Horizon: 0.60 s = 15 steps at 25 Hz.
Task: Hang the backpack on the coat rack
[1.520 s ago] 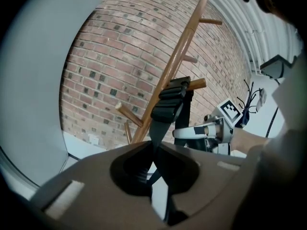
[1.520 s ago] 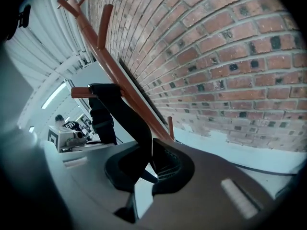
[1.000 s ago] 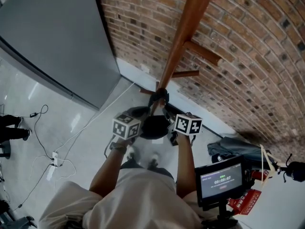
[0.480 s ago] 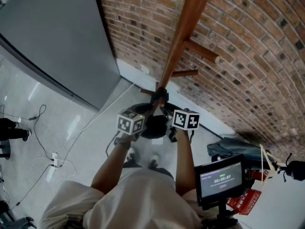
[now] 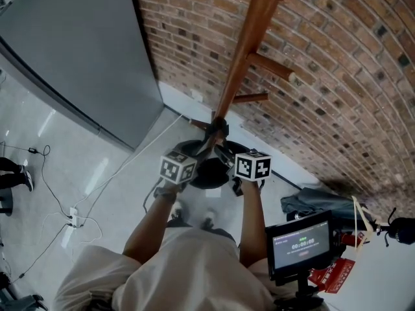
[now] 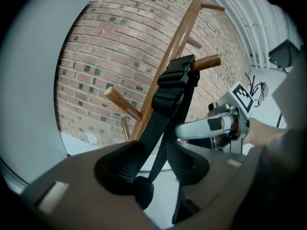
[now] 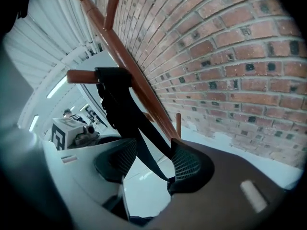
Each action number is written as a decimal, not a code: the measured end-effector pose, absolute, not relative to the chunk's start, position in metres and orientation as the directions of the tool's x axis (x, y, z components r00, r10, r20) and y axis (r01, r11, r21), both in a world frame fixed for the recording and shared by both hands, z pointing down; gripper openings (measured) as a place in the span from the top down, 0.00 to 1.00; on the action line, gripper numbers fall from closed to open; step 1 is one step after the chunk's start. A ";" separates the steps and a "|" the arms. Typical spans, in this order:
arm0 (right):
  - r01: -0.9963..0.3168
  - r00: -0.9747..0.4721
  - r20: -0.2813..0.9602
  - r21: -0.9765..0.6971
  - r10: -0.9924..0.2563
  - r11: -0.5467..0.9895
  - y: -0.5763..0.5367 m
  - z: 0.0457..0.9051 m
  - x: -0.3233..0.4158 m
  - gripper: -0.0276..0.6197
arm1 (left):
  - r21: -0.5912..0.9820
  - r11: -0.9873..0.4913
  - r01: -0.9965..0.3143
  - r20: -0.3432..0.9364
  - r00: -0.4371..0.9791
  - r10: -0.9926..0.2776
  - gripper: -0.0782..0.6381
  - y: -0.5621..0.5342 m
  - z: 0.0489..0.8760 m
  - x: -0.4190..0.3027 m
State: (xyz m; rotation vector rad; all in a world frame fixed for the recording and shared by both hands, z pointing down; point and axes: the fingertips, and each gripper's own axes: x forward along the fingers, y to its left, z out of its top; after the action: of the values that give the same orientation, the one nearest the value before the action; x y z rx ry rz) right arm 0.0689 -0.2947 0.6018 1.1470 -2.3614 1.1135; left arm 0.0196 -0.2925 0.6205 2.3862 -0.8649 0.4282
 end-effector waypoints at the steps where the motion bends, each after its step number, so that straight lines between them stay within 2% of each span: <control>1: -0.771 -0.634 0.554 -0.502 -0.539 0.391 -0.293 0.602 0.072 0.64 | 0.390 -0.639 -0.664 0.469 0.740 -0.483 0.62 -0.291 0.621 0.018; 7: -0.808 -0.589 0.570 -0.418 -0.573 0.415 -0.294 0.589 0.093 0.63 | 0.360 -0.633 -0.685 0.466 0.720 -0.514 0.62 -0.298 0.614 0.003; 13: -0.833 -0.553 0.539 -0.342 -0.635 0.436 -0.293 0.548 0.102 0.68 | 0.303 -0.645 -0.701 0.449 0.702 -0.552 0.64 -0.298 0.582 -0.011; 15: -0.836 -0.549 0.515 -0.321 -0.658 0.446 -0.287 0.529 0.105 0.73 | 0.254 -0.647 -0.719 0.425 0.684 -0.593 0.68 -0.294 0.561 -0.018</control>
State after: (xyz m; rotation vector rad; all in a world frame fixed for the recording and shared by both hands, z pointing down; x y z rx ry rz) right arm 0.1045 -0.2872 0.5290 1.2782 -2.3864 0.7938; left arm -0.0177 -0.2943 0.5613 2.4934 -1.0216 0.4283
